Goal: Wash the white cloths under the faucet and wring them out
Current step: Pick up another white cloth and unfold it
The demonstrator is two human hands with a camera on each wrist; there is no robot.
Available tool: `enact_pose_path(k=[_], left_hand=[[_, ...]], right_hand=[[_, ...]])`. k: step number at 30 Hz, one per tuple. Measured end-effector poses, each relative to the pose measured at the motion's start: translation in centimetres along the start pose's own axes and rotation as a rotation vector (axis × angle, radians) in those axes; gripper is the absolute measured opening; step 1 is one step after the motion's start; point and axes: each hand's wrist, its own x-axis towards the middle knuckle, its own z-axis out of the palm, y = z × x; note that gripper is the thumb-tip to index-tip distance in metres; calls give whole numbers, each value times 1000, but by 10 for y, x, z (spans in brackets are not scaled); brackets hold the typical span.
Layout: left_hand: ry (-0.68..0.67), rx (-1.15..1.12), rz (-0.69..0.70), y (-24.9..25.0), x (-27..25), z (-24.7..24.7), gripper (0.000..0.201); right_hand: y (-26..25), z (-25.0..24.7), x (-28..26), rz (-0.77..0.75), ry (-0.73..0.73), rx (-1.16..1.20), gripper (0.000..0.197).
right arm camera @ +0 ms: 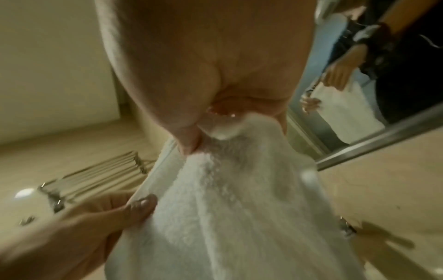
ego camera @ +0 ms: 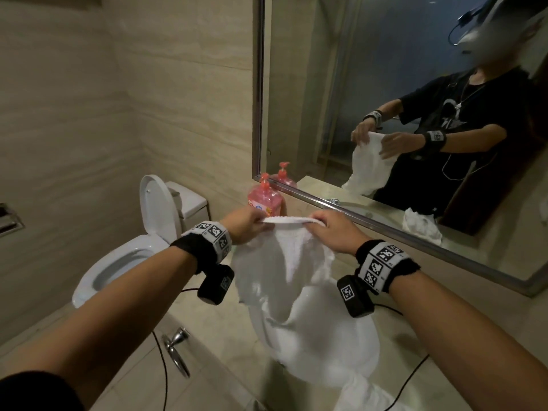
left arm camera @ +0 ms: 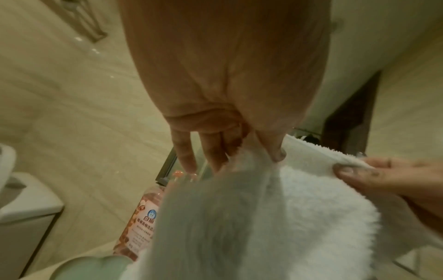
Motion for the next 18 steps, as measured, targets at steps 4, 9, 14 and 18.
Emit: enact_pose_path(k=[4, 9, 14, 18], left_hand=[[50, -298, -118, -2, 1, 2, 36], [11, -1078, -408, 32, 9, 7, 48], [111, -1064, -375, 68, 16, 17, 32], [85, -930, -384, 69, 17, 19, 36]], right_hand=[[1, 6, 1, 181, 180, 293, 22], [-32, 37, -2, 245, 393, 470, 33], [-63, 54, 4, 248, 415, 541, 46], [-60, 55, 6, 295, 456, 488, 51]])
